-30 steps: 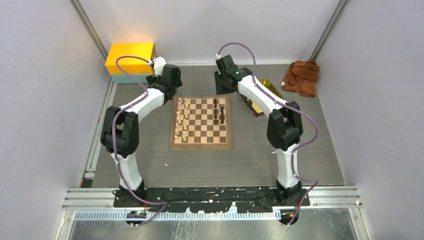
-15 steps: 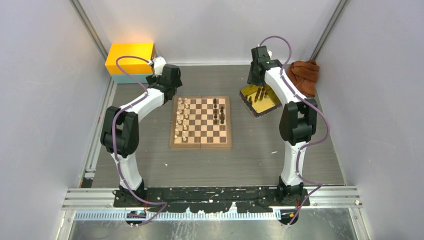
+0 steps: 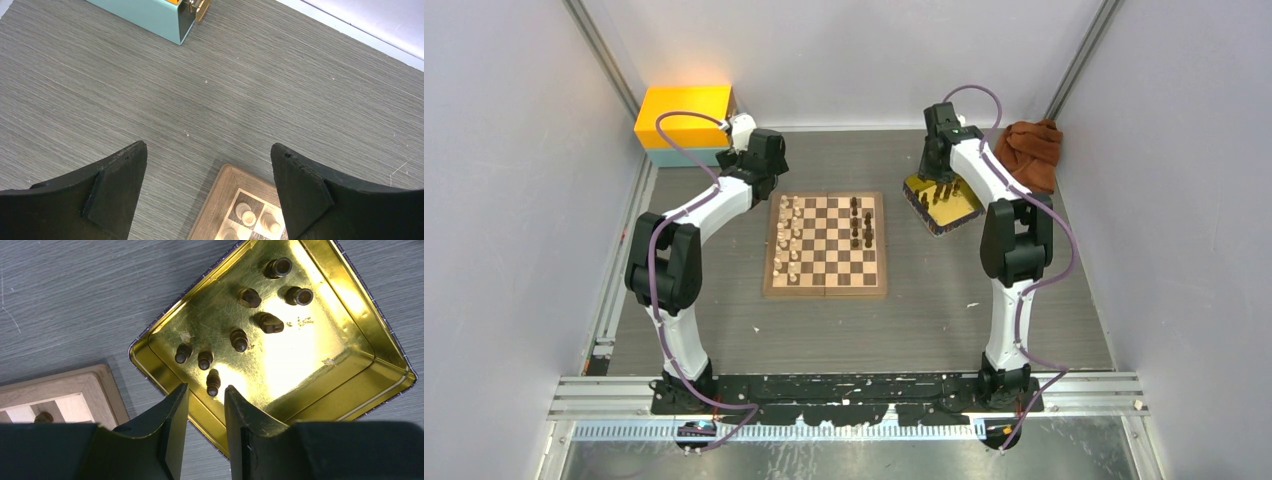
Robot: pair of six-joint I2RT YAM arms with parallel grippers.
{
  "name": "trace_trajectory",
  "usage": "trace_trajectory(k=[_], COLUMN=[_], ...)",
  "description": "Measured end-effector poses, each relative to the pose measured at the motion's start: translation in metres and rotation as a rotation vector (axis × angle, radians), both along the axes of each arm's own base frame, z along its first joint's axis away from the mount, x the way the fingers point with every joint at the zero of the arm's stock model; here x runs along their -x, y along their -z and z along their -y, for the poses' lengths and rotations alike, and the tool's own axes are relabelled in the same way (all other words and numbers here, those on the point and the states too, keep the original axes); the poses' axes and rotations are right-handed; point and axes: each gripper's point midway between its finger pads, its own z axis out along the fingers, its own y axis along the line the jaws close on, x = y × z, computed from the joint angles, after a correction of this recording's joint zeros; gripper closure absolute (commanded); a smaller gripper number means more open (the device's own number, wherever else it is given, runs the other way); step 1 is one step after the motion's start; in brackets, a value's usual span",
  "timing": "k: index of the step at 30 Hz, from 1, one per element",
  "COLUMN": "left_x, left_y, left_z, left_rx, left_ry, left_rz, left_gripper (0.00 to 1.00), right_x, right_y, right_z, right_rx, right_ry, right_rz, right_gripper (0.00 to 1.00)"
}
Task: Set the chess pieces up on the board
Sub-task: Pick up the chess piece from the storage box.
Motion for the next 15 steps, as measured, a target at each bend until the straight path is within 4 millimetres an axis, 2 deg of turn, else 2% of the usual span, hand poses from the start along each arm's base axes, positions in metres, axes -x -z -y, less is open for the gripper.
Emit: trace_trajectory(k=[15], left_x=[0.000], left_y=[0.000], left_z=[-0.001], left_rx=[-0.001], left_ry=[-0.001], left_rz=[0.000], left_gripper=[0.06], right_x=[-0.002], right_y=[0.017], right_z=[0.022], right_rx=[0.005], right_ry=[0.044], right_rz=[-0.036], right_gripper=[0.61])
